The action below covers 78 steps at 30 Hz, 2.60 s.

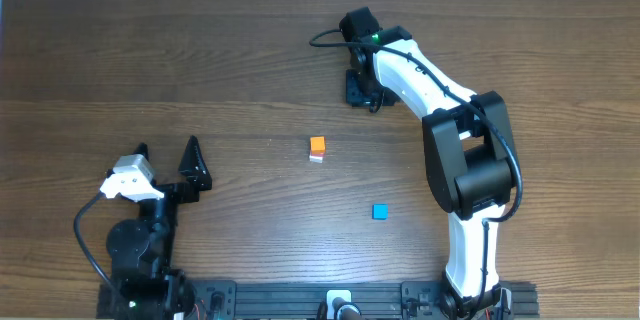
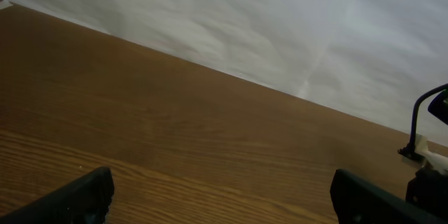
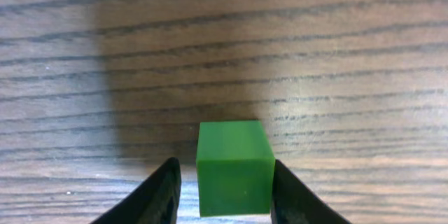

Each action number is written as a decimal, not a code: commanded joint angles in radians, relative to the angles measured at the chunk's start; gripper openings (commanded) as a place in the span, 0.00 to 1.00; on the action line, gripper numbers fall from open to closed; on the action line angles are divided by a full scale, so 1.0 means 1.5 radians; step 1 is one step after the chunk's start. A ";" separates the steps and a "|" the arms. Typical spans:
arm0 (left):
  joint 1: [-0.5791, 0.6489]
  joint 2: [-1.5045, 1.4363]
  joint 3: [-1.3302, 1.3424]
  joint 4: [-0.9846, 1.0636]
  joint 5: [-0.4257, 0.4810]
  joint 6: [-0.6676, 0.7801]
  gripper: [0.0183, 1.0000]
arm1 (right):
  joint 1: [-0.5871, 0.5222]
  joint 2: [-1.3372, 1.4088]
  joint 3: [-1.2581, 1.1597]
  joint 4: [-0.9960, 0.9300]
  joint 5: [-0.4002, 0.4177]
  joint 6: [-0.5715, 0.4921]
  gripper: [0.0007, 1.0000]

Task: Stack Cubes

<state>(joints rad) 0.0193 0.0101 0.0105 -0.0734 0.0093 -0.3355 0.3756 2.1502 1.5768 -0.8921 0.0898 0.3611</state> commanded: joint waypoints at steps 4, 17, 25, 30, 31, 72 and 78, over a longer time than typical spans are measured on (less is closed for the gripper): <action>0.004 -0.005 -0.003 -0.002 0.006 0.009 1.00 | -0.002 0.008 0.009 0.002 0.011 -0.002 0.30; 0.004 -0.005 -0.003 -0.002 0.006 0.009 1.00 | 0.003 0.005 0.009 -0.002 0.008 -0.001 0.08; 0.004 -0.005 -0.003 -0.002 0.006 0.009 1.00 | 0.018 -0.054 0.009 -0.041 0.003 0.006 0.02; 0.004 -0.005 -0.003 -0.002 0.006 0.009 1.00 | 0.056 -0.140 0.009 -0.092 0.003 0.035 0.01; 0.004 -0.005 -0.003 -0.002 0.006 0.009 1.00 | 0.068 -0.157 0.009 -0.102 0.003 0.042 0.01; 0.004 -0.005 -0.003 -0.002 0.006 0.009 1.00 | 0.265 -0.159 0.009 -0.175 -0.012 0.245 0.01; 0.004 -0.005 -0.003 -0.002 0.006 0.009 1.00 | 0.266 -0.155 0.009 -0.173 -0.012 0.245 0.01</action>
<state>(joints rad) 0.0193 0.0101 0.0105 -0.0731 0.0116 -0.3355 0.7631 1.9011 1.5806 -1.1545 0.0780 0.7151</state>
